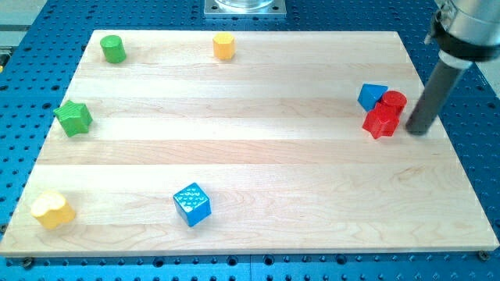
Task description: Slide the blue cube into the red star and the triangle
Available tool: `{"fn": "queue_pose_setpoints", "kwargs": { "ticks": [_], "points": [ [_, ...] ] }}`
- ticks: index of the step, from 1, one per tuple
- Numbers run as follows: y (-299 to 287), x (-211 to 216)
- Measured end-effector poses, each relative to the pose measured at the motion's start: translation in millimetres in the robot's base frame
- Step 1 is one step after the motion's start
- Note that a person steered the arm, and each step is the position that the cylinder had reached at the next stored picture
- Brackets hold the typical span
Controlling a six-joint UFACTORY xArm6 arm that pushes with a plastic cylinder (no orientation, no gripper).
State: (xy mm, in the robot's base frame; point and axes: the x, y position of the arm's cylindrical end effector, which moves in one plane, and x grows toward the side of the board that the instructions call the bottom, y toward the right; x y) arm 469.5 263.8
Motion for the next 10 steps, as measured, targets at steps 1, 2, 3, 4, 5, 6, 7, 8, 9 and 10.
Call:
{"fn": "queue_pose_setpoints", "kwargs": {
  "ticks": [1,2,3,4,5,6,7,8,9,10],
  "points": [
    [-75,96],
    [-225,144],
    [-327,145],
    [-317,81],
    [-322,44],
    [-324,121],
    [-396,95],
    [-348,36],
    [-236,-1],
    [-262,2]
  ]
}}
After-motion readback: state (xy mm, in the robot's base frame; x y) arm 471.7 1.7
